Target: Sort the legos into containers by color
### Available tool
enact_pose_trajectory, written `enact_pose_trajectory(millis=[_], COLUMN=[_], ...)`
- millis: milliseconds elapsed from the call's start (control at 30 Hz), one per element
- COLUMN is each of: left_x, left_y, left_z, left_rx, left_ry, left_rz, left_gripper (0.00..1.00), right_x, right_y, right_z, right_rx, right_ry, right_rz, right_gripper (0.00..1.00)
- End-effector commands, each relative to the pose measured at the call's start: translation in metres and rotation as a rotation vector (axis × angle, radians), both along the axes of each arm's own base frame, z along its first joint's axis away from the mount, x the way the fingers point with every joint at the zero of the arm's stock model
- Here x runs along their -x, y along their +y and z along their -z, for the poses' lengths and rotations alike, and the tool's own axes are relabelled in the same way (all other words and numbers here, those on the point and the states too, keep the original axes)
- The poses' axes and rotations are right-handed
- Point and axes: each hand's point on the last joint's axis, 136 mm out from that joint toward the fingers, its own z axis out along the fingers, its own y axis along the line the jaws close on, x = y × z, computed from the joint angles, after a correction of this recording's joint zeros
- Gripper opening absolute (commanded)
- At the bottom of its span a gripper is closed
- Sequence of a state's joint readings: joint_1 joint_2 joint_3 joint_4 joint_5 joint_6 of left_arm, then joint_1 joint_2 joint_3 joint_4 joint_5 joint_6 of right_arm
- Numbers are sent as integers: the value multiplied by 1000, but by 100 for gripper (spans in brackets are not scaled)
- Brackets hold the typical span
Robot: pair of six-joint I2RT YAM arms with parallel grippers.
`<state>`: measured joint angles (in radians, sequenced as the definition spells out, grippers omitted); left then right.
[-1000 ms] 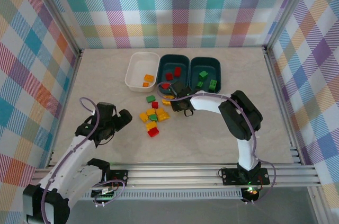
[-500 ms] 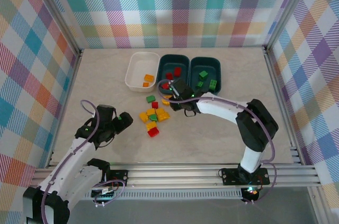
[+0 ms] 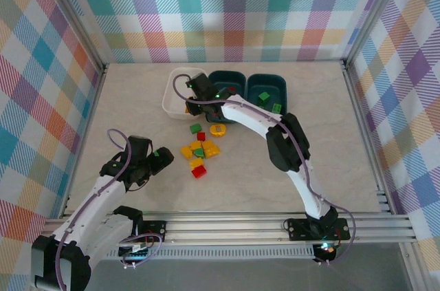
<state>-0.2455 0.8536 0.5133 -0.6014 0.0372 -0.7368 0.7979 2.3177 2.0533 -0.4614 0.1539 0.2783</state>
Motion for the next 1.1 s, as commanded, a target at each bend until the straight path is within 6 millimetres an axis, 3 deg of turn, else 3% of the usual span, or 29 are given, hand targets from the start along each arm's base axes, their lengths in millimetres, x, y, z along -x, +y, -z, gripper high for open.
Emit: enact_pose_trajectory(millis=[0,100,200,300,400,500,567,700,833,1067], left_x=[2,2,1,0,-1,-1,-2,-4,-7,-5], left_y=[2,1,-1,-3,-1,2,5,15,13,12], left_z=[-6,-10,-11,-10,-9,-9,-10,-10,-7,0], left_rx=[3,1,10,21,20,17,11,-12,2,3], left_ry=[5,7,6,10,12,1,-9,-20,-23,7], left_rz=[0,14,19,17,-1,-27,-51,-118,-131,-126], left_gripper=[100,100,100,100,100,100,100,100,100,100], right_x=[-5,-8,-10,-10,6,38,65,117,152,160], right_y=[4,12,14,10,5,-4,-7,-6,2,20], right_z=[1,1,-11,-26,-46,-51,-44,-12,18,50], right_rx=[26,25,14,19,7,7,11,81,180,207], right_ry=[35,42,16,-7,-49,-82,-66,-11,5,31], right_rz=[-17,-33,-42,-39,-45,-62,-81,-146,-211,-280], right_gripper=[29,37,47,49,48,48,48,50,52,53])
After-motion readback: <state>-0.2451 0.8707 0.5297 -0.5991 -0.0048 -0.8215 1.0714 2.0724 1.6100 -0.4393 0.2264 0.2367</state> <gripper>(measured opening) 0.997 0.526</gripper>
